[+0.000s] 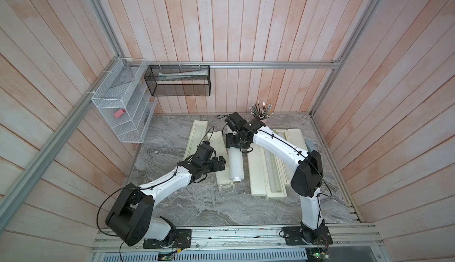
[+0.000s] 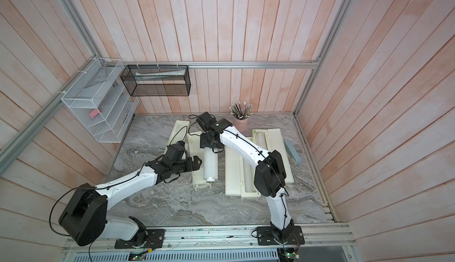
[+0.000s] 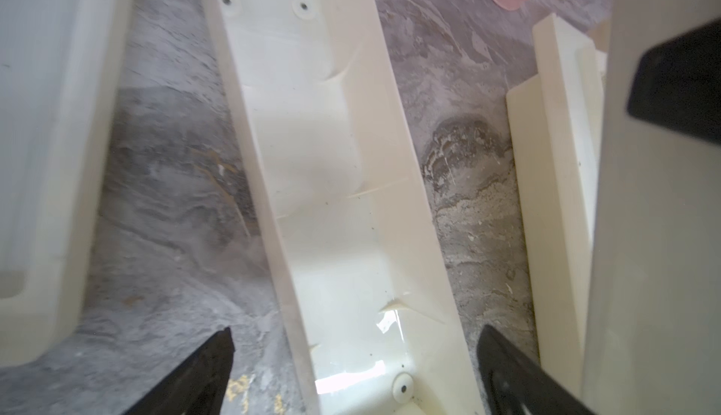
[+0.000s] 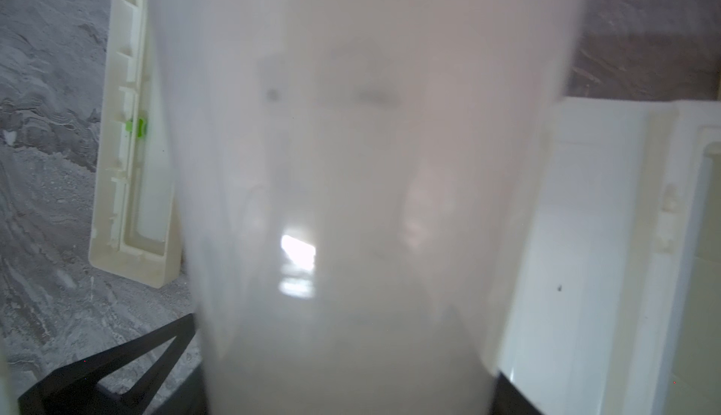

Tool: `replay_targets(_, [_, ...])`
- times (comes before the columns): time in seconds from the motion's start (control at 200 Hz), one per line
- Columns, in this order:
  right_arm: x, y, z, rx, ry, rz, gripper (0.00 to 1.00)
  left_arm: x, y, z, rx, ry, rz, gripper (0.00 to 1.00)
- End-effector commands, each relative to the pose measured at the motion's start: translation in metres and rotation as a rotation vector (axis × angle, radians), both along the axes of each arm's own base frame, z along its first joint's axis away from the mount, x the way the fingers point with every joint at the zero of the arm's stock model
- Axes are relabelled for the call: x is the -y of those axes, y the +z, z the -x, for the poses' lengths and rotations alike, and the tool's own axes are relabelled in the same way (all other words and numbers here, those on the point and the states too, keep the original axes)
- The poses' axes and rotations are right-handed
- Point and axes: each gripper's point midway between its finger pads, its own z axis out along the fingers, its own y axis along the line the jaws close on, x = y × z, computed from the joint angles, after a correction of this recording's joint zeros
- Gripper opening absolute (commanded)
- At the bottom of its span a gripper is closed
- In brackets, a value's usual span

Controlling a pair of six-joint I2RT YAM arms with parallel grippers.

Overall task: Put plastic wrap rolls into dispensers
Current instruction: Place the plastic wrap into the plastic wrap cutting box.

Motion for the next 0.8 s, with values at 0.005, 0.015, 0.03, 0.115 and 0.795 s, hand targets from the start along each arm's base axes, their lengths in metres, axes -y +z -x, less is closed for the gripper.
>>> replay_targets(0.005, [-0.029,0.027,-0.009,0.077,0.079,-0.049,0.00,-0.032,0.021,-0.010,0.044,0.049,-0.041,1.00])
replay_targets(0.015, [-0.031,0.026,-0.010,0.078,0.084,-0.050,0.00,-0.035,0.022,-0.010,0.045,0.053,-0.044,1.00])
replay_targets(0.03, [-0.034,0.025,-0.010,0.078,0.092,-0.051,0.00,-0.038,0.022,-0.011,0.044,0.060,-0.049,1.00])
replay_targets(0.115, [-0.048,0.019,-0.015,0.087,0.123,-0.055,0.00,-0.061,0.019,-0.013,0.029,0.103,-0.092,1.00])
replay_targets(0.795, [-0.075,-0.052,-0.019,-0.005,0.173,-0.016,0.10,-0.108,-0.010,-0.035,-0.040,0.221,-0.215,0.93])
